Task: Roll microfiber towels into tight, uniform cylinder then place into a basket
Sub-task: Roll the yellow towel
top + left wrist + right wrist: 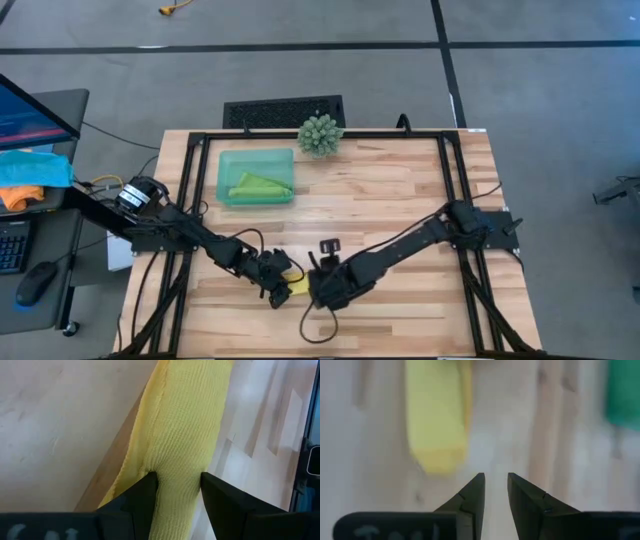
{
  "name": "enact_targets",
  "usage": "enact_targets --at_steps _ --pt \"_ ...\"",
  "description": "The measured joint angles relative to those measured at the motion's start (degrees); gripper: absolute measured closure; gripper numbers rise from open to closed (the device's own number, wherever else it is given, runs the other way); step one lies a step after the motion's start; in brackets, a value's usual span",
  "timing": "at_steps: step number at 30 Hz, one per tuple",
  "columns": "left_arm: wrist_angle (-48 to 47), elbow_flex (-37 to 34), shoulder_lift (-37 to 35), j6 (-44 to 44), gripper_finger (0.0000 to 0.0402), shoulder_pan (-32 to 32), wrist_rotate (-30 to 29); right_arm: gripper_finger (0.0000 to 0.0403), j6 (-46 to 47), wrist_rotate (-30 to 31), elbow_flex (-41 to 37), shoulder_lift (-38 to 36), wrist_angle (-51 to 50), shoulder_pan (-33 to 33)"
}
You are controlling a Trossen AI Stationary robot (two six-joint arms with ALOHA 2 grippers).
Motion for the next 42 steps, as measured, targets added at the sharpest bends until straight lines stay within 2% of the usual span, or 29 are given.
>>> enact_targets --at_steps 3,7,12,17,21,23,29,34,38,42 --pt "0.07 0.0 0.0 0.0 0.0246 0.0 0.04 0.0295 0.02 4.11 -2.57 -2.74 -2.98 1.13" --pt "0.31 -0.09 0.0 0.02 0.0246 0.0 0.11 0.0296 1.15 4.58 -11.29 -8.1 1.03 3.14" --pt "0.32 -0.09 0.0 0.24 0.0246 0.0 0.19 0.0296 0.7 4.44 -25.55 -14.6 22.14 6.04" --pt "0.53 -0.09 0.0 0.23 0.0246 0.0 0.6 0.0295 -4.45 4.39 -32.53 -16.44 40.03 7.55" --pt "0.63 -0.11 0.0 -0.59 0.0246 0.0 0.98 0.0295 -8.33 3.83 -33.99 -14.8 46.85 7.2" --pt "0.63 -0.11 0.0 -0.61 0.0246 0.0 1.0 0.0295 -10.74 2.6 -34.33 -13.76 46.42 6.72" --pt "0.63 -0.11 0.0 -0.62 0.0246 0.0 1.02 0.0295 -16.85 -2.9 -33.77 -8.74 53.31 4.9" --pt "0.66 -0.11 0.0 -0.61 0.0246 0.0 1.02 0.029 -17.99 -3.62 -33.2 -8.06 54.62 4.57" --pt "0.66 -0.11 0.0 -0.35 0.0246 0.0 1.03 0.0263 -18.15 -3.83 -32.84 -7.93 54.04 4.18" --pt "0.66 -0.11 0.0 -0.35 0.0246 0.24 1.41 0.0217 -20.17 -3.5 -32.06 -7.93 53.8 3.69"
